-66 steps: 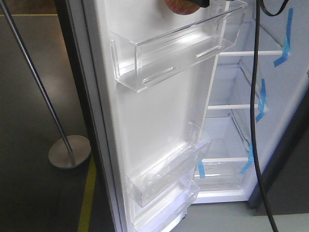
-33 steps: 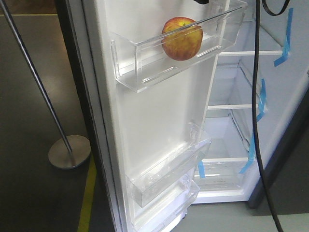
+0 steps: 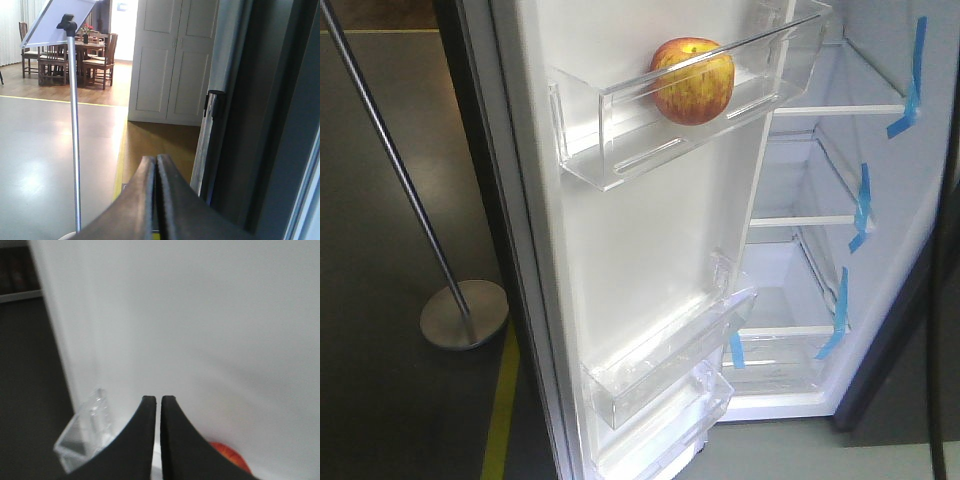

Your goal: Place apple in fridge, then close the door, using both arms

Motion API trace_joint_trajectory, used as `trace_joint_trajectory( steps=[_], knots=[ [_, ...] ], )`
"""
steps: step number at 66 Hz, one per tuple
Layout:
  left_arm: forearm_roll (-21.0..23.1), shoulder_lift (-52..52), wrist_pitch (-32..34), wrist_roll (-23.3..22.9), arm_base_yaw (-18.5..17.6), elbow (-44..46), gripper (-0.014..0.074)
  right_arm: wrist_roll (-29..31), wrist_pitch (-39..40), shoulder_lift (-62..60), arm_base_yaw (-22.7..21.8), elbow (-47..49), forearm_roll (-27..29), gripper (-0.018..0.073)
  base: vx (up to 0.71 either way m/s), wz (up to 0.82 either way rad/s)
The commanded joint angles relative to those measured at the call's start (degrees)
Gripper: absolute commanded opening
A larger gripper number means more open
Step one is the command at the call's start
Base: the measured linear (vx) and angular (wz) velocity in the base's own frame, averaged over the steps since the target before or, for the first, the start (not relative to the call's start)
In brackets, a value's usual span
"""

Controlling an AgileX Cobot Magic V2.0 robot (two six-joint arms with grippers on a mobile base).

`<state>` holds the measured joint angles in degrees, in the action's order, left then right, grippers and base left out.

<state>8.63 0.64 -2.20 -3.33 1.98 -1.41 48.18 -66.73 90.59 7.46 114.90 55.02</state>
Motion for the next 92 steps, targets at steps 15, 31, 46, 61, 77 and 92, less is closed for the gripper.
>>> trace_joint_trajectory(
  steps=[15, 31, 46, 61, 77, 92],
  knots=[
    [0.4, 0.9, 4.2, -0.5, -0.1, 1.1, -0.0007, -3.4, 0.4, -12.8, -0.1, -7.9, -8.0, -0.0004, 0.0, 0.0],
    [0.4, 0.9, 4.2, -0.5, -0.1, 1.1, -0.0007, -3.1, 9.0, -26.2, -0.1, -27.3, -9.2, -0.0004, 0.0, 0.0],
    [2.0, 0.9, 4.2, -3.6, -0.1, 1.1, -0.0007, -3.9, 20.6, -41.7, -0.1, -46.1, -11.4, -0.0004, 0.0, 0.0],
    [9.6, 0.9, 4.4, -13.0, -0.1, 1.1, -0.0007, -7.1, 25.4, -56.2, -0.1, -63.4, -13.4, -0.0004, 0.0, 0.0],
    [17.0, 0.9, 8.0, -14.9, -0.1, 1.7, -0.0007, -15.1, 26.1, -66.6, -0.1, -72.9, -18.3, -0.0004, 0.0, 0.0],
    [27.1, 0.8, 9.2, -21.4, -0.4, 6.3, -0.0003, -17.2, 27.5, -70.2, -0.1, -73.4, -21.4, -0.0004, 0.0, 0.0]
  ],
)
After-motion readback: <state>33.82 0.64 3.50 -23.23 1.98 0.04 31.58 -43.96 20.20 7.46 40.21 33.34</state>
